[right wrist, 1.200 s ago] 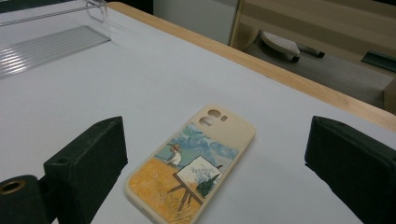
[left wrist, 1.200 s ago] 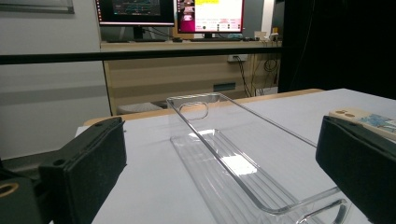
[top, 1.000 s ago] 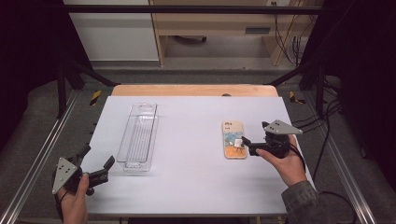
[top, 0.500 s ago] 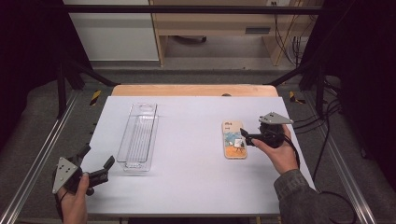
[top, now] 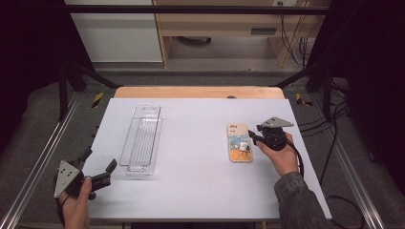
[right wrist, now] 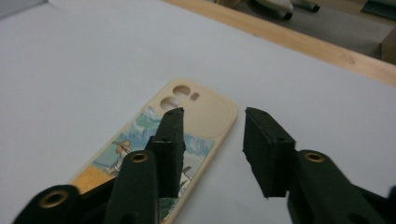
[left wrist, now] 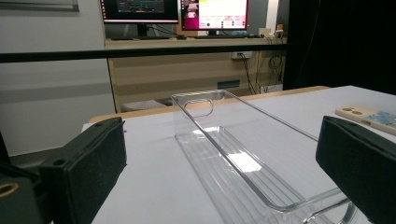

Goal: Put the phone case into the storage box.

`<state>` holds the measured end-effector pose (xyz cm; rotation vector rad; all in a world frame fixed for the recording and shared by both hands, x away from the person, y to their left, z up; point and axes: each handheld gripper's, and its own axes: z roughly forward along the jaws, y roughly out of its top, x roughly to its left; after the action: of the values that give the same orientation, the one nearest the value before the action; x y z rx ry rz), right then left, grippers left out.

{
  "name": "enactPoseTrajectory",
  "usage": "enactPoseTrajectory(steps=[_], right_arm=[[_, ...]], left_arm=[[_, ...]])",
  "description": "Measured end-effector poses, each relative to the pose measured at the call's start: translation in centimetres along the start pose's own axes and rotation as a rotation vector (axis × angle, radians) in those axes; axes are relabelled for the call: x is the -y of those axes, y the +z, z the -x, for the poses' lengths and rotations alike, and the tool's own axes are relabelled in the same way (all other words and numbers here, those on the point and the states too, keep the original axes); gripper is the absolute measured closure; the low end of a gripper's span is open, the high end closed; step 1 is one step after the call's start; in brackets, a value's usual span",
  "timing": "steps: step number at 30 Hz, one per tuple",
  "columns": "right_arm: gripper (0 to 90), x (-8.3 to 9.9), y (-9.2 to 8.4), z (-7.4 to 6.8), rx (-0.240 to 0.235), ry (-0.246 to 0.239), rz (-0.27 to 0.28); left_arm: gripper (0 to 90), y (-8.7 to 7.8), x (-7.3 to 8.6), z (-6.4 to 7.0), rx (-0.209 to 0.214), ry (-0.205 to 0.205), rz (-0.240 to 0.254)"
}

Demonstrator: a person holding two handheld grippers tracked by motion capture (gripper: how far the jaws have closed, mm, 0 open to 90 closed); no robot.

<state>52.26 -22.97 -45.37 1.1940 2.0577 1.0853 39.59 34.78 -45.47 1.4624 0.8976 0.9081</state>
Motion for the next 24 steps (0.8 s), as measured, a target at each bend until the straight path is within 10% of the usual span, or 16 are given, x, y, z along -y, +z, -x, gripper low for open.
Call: enactPoseTrajectory(steps=[11, 24], right_arm=[[89.2, 1.9, 1.8, 0.5, -0.02, 0.022, -0.054], [90.0, 2.8, 4.1, 0.9, 0.003, 0.087, -0.121]], left_arm=[[1.7, 0.0, 0.0, 0.0, -0.001, 0.002, 0.0], [1.7, 0.1, 0.0, 0.2, 0.004, -0.001, -0.002]])
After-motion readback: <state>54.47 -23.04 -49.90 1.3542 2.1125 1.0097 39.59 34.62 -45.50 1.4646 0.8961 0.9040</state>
